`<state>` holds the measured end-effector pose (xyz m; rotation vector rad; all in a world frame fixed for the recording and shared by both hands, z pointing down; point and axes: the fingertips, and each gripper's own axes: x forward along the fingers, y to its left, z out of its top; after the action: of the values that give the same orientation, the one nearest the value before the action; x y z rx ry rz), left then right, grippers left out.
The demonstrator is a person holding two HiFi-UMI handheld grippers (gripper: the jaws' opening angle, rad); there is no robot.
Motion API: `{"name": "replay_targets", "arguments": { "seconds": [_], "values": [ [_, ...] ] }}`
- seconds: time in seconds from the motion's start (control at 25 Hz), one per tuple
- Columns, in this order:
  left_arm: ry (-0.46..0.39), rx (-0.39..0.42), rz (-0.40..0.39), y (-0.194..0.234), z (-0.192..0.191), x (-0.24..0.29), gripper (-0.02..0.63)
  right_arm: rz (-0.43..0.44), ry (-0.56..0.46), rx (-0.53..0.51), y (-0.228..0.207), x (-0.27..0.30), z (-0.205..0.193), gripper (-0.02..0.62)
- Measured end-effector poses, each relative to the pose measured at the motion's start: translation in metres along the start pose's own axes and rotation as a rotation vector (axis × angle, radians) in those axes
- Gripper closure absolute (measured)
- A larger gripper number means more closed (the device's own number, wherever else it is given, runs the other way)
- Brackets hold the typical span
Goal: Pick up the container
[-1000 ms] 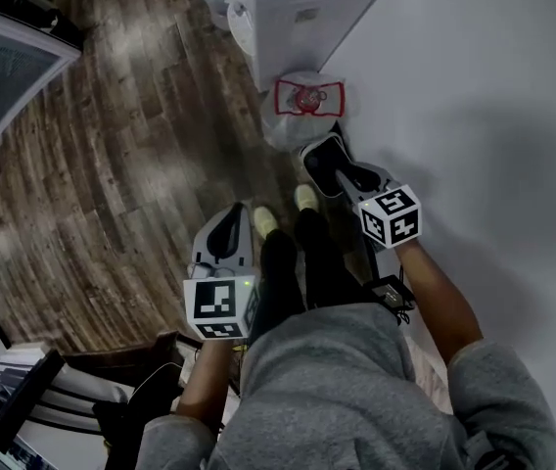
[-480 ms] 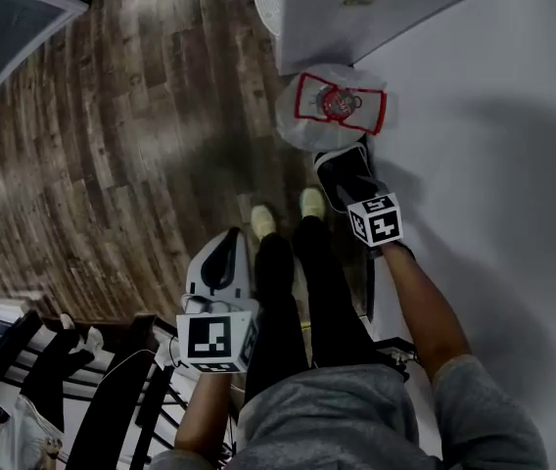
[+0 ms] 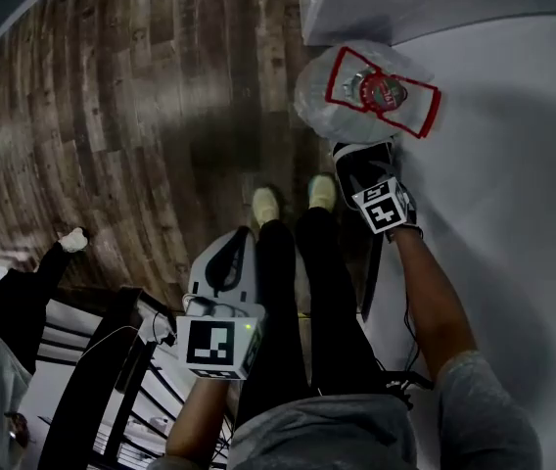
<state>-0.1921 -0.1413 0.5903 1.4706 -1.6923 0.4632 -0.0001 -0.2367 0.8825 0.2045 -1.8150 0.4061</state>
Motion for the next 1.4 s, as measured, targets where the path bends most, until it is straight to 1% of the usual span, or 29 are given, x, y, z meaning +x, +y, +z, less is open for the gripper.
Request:
{"name": "replay_targets", "arguments": {
  "seconds": [0.12, 0.16, 0.2, 0.24, 0.4, 0.52, 0.6, 0.64, 0.68, 0.8, 0.92, 1.0, 1.08, 1.28, 1.4],
  "values": [
    [0.017, -0.014, -0.010, 0.004, -0.017, 0.018, 0.591, 0.006, -0.017, 0.151, -0.005, 0.029, -0.014, 0.434],
    [0.025, -0.017, -0.013, 0.005, -0.023, 0.026, 0.591, -0.001, -0.026, 0.187, -0.008, 0.037, -0.018, 0.430],
    [0.031, -0.022, -0.014, 0.006, -0.028, 0.032, 0.591, -0.014, -0.030, 0.197, -0.011, 0.044, -0.020, 0.423],
    [0.035, -0.029, -0.013, 0.009, -0.032, 0.038, 0.591, -0.029, -0.031, 0.174, -0.010, 0.051, -0.020, 0.422],
    [0.045, -0.045, -0.005, 0.015, -0.037, 0.047, 0.591, -0.045, -0.059, -0.058, 0.006, 0.060, -0.002, 0.419],
    [0.044, -0.047, -0.018, 0.014, -0.033, 0.052, 0.591, -0.051, -0.067, -0.192, 0.005, 0.058, 0.013, 0.419],
    [0.045, -0.053, -0.019, 0.015, -0.032, 0.052, 0.591, -0.045, -0.053, -0.239, 0.005, 0.060, 0.020, 0.419],
    [0.046, -0.057, -0.019, 0.017, -0.031, 0.052, 0.591, -0.042, -0.045, -0.224, 0.004, 0.061, 0.022, 0.419],
    [0.048, -0.061, -0.017, 0.018, -0.031, 0.052, 0.591, -0.040, -0.041, -0.180, 0.001, 0.062, 0.023, 0.419],
    [0.051, -0.077, -0.011, 0.022, -0.030, 0.054, 0.591, -0.041, -0.068, 0.018, -0.006, 0.062, 0.019, 0.419],
    [0.061, -0.085, -0.010, 0.023, -0.033, 0.057, 0.591, -0.060, -0.097, 0.200, -0.016, 0.061, 0.004, 0.419],
    [0.066, -0.089, -0.009, 0.023, -0.036, 0.061, 0.591, -0.053, -0.107, 0.304, -0.020, 0.064, -0.005, 0.419],
    [0.069, -0.092, -0.007, 0.024, -0.040, 0.065, 0.591, -0.023, -0.135, 0.399, -0.020, 0.071, -0.007, 0.419],
    [0.095, -0.099, 0.000, 0.026, -0.053, 0.076, 0.591, 0.055, -0.264, 0.631, -0.024, 0.083, 0.002, 0.417],
    [0.108, -0.107, 0.006, 0.028, -0.058, 0.078, 0.591, 0.080, -0.302, 0.759, -0.025, 0.084, 0.009, 0.416]
  ]
}}
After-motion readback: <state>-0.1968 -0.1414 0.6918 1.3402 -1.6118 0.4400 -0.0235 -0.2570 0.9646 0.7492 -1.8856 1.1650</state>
